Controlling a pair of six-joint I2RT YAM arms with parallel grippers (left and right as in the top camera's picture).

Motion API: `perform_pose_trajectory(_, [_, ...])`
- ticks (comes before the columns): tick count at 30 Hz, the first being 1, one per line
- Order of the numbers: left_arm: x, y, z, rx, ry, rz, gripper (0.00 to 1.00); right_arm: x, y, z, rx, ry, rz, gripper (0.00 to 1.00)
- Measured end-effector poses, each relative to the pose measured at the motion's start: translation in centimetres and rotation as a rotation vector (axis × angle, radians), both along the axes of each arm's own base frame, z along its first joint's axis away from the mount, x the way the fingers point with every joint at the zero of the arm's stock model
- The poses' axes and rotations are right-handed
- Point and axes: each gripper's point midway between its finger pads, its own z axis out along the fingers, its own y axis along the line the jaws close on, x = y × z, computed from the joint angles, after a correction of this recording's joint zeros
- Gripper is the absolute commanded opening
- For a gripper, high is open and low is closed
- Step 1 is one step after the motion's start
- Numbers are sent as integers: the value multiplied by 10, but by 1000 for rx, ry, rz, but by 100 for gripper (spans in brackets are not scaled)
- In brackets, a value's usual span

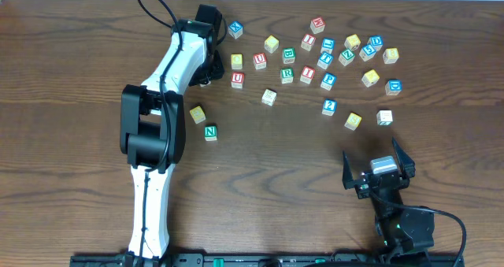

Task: Spell out NEURIPS
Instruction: 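Lower the left gripper and close it on the red E block, then lift the E block and carry it toward the green N block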

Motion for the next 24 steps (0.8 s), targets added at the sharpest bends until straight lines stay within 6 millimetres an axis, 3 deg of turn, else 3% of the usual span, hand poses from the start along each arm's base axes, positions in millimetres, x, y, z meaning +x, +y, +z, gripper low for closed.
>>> perform_pose_trajectory(7, [0,1,0,3,-1,2,27,0,0,0,0,0,0,99])
perform_pose_trajectory(24, [-1,1,0,5,4,1,27,0,0,0,0,0,0,99])
